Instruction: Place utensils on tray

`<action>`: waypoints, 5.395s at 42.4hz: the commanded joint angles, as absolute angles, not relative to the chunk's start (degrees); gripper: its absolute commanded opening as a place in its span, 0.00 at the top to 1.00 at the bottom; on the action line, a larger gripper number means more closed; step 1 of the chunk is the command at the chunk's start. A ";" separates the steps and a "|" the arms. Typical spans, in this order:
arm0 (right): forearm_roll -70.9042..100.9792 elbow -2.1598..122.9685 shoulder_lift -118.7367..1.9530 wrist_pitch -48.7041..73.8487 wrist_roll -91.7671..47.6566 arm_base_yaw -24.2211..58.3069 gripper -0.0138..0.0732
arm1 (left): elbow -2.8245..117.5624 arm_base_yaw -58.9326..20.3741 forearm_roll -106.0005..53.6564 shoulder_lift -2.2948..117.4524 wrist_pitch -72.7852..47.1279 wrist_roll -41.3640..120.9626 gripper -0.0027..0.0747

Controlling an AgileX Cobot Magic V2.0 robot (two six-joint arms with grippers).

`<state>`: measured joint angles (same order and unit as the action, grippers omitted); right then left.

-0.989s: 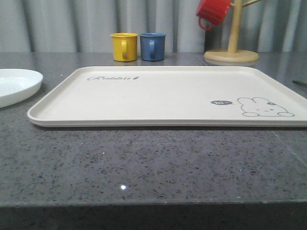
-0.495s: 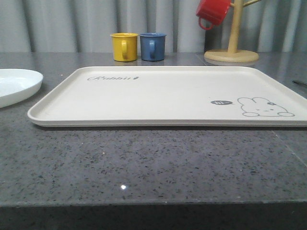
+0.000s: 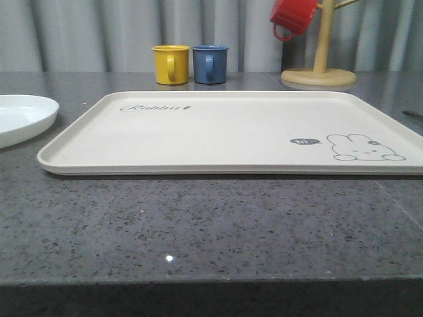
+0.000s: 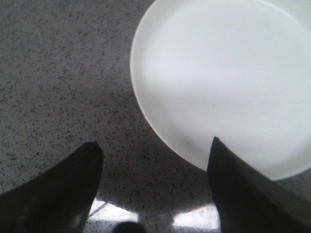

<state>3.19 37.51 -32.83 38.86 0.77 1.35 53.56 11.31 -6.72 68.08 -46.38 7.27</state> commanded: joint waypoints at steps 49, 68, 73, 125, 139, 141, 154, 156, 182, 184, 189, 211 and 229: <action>2.54 39.40 -33.43 35.73 0.56 1.11 0.22 | 67.77 17.34 -33.24 86.50 -48.43 24.21 0.99; 2.54 39.40 -33.43 35.73 0.56 1.11 0.22 | 77.43 -4.06 -33.66 87.42 -50.30 25.31 0.99; 2.54 39.40 -33.43 35.73 0.56 1.11 0.22 | 77.43 -9.28 -33.66 89.09 -47.29 25.31 0.99; 2.54 39.40 -33.43 35.73 0.56 1.11 0.22 | 79.47 -28.78 -15.31 75.37 -55.01 17.29 0.36; 2.54 39.40 -33.43 35.73 0.56 1.11 0.22 | 66.54 -45.73 1.27 59.61 -51.28 0.60 0.36; 2.54 39.40 -33.43 35.73 0.56 1.11 0.22 | 63.65 -47.00 1.16 56.90 -51.19 -0.89 0.36; 2.65 39.40 -33.57 35.31 0.56 1.11 0.22 | 53.00 -48.36 1.48 46.23 -46.90 -1.58 0.36; 2.54 39.40 -33.85 35.25 0.56 1.11 0.22 | 52.47 -48.36 1.48 45.60 -46.62 -1.58 0.36; -3.59 58.18 -58.66 56.78 0.56 -0.24 0.23 | 52.35 -48.36 1.73 45.17 -46.10 -1.58 0.36; -2.57 60.77 -61.65 58.33 0.42 -0.82 0.23 | 52.35 -48.36 1.73 45.17 -46.10 -1.58 0.36; 0.00 65.83 -68.24 60.01 -1.46 -2.16 0.23 | 52.35 -48.36 1.73 45.17 -46.10 -1.58 0.36; 0.55 79.64 -90.92 63.32 -2.99 -2.76 0.23 | 52.35 -48.36 1.73 45.17 -46.10 -1.58 0.36; 0.53 81.65 -98.08 63.76 -3.19 -2.88 0.31 | 52.35 -48.36 1.73 45.17 -46.10 -1.58 0.36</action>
